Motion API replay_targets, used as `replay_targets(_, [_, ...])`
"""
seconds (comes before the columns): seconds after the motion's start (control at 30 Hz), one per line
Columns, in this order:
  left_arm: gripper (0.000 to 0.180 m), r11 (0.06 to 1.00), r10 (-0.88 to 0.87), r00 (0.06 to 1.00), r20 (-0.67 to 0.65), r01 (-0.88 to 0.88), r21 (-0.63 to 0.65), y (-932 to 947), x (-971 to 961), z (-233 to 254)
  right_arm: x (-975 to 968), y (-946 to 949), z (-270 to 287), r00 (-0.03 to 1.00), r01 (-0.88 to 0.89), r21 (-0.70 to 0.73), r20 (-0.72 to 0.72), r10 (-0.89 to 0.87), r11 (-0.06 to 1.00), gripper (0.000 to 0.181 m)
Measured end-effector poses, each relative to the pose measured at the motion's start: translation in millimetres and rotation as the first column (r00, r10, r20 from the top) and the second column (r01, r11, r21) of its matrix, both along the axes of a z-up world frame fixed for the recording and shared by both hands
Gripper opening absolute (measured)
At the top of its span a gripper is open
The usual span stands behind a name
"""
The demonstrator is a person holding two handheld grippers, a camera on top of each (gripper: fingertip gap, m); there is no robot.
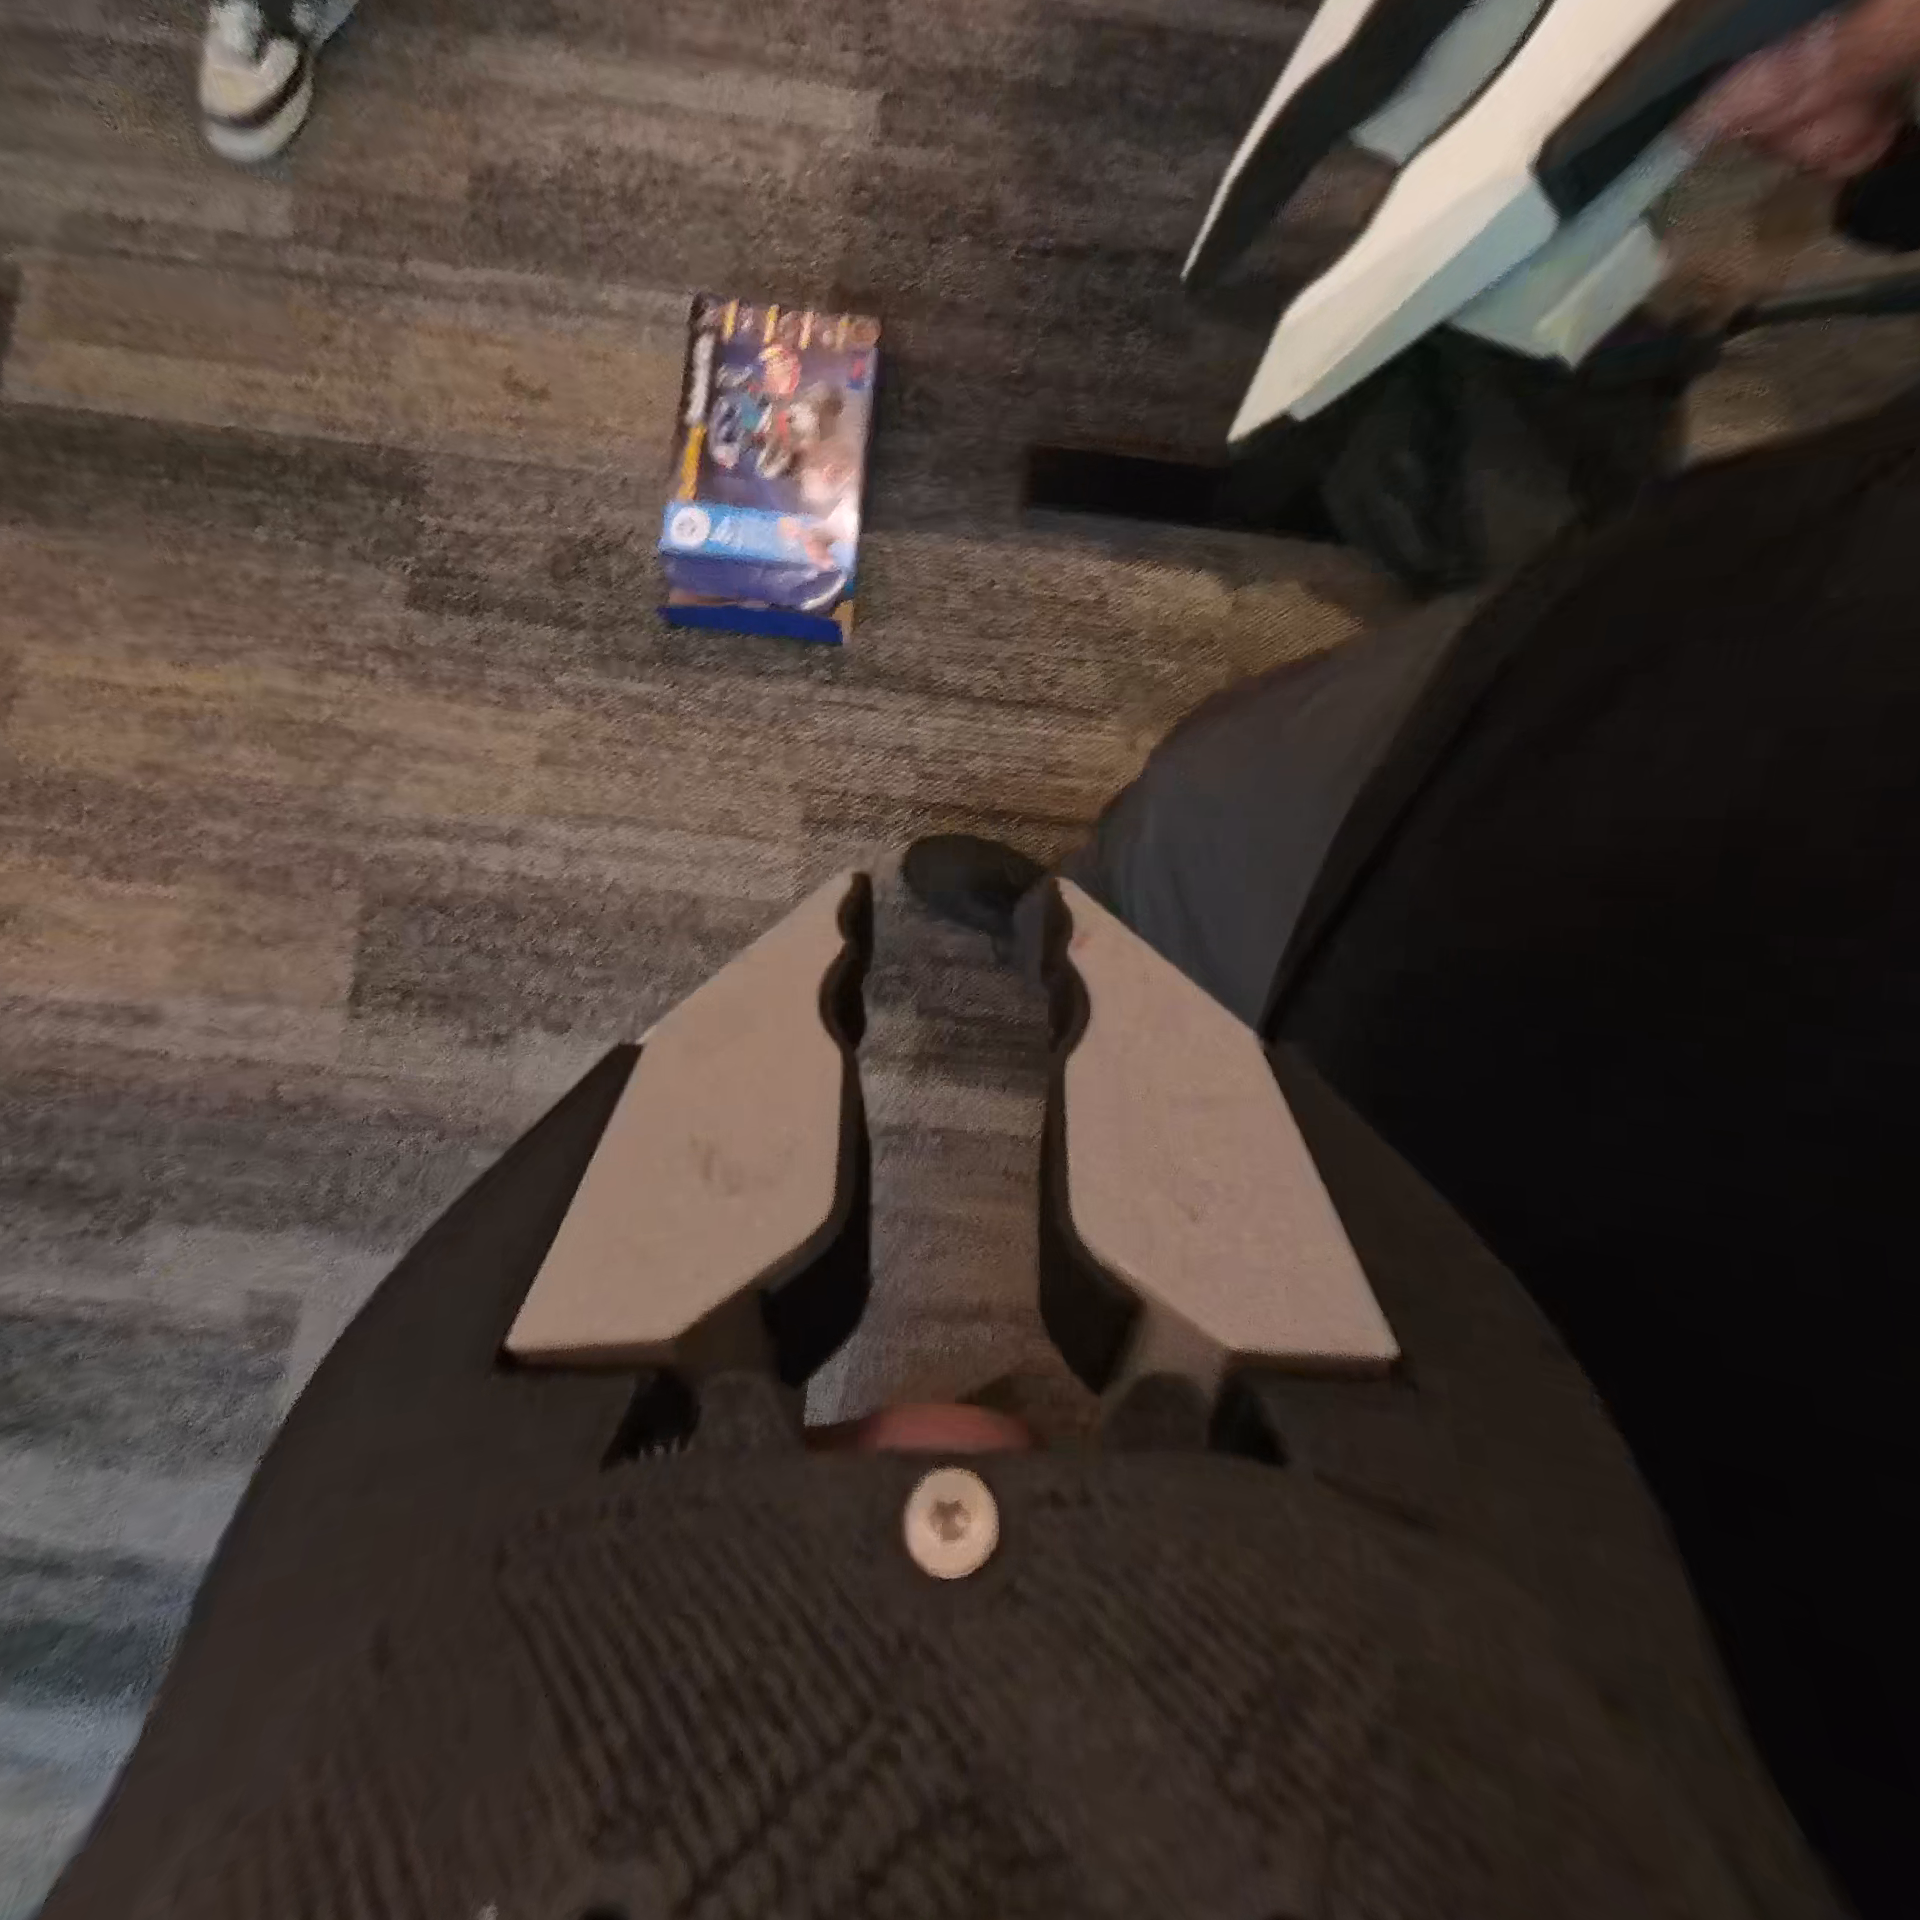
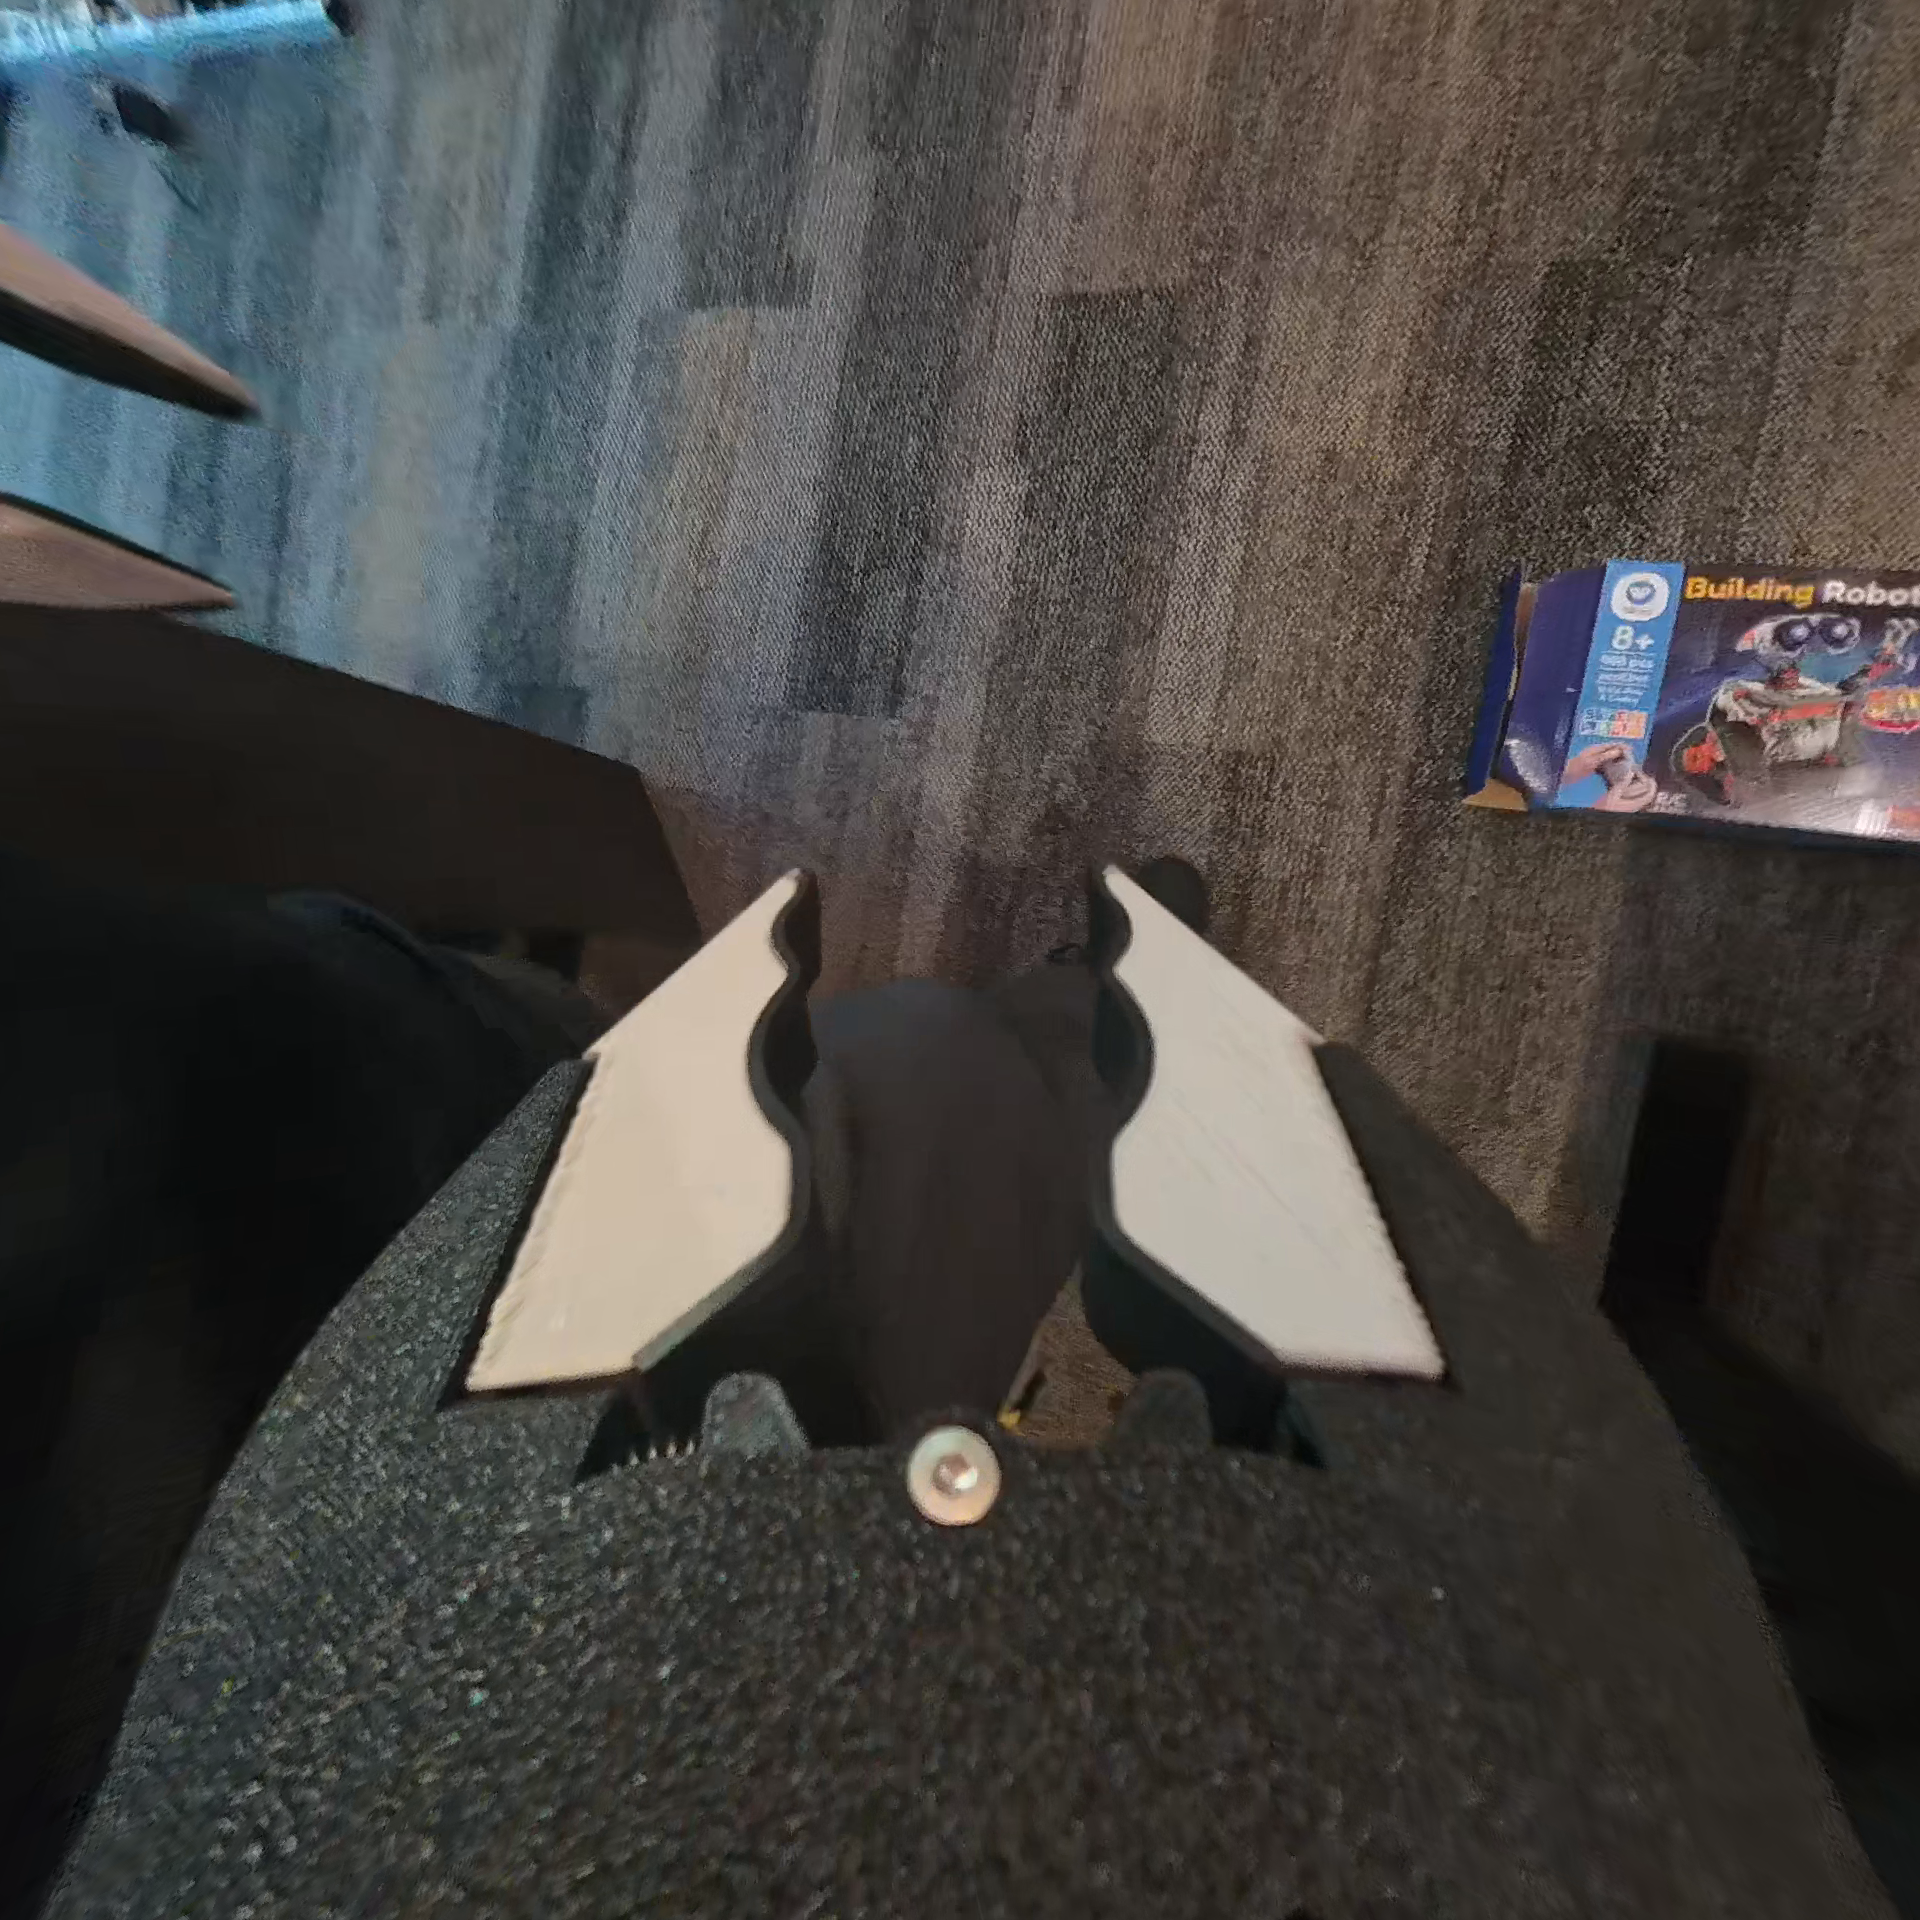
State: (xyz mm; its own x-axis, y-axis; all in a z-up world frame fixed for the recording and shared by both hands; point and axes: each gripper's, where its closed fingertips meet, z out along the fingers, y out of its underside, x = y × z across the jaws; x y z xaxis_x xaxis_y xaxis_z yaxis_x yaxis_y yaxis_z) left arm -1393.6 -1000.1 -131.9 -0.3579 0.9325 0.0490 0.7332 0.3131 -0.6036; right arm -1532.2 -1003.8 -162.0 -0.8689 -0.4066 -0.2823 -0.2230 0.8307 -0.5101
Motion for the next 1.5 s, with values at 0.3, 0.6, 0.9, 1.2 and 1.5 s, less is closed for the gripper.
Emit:
replay_targets(0.3, [0.038, 0.995, 0.069, 0.988, 0.136, -0.078, 0.061, -91.7, -6.3, -14.0, -61.7, -102.6, -74.6, 0.994, 0.050, 0.109, -0.104, -0.039, 0.993, 0.050])
replay_targets(0.6, [0.039, 0.942, -0.277, 0.957, 0.087, 0.253, 0.219, -128.5, -51.5, -76.8, -114.0, -105.7, -146.2, 0.954, 0.225, 0.236, -0.252, -0.164, 0.945, 0.050])
replay_targets(0.9, [0.038, 0.903, -0.270, 0.952, 0.147, 0.197, 0.382, -149.3, -49.7, -159.0, -163.6, -196.0, -340.1, 0.946, 0.286, 0.327, -0.244, -0.212, 0.901, 0.058])
replay_targets(1.2, [0.033, 0.917, -0.105, 0.994, -0.043, 0.113, 0.382, -184.6, -145.7, -277.0, -190.9, -255.1, -664.8, 0.965, 0.171, 0.546, -0.260, -0.028, 0.820, 0.048])
replay_targets(1.5, [0.031, 0.885, 0.019, 1.000, 0.021, -0.027, 0.464, -213.6, -171.3, -351.0, -207.4, -266.6, -752.7, 0.917, -0.003, 0.644, -0.303, 0.260, 0.765, 0.002])
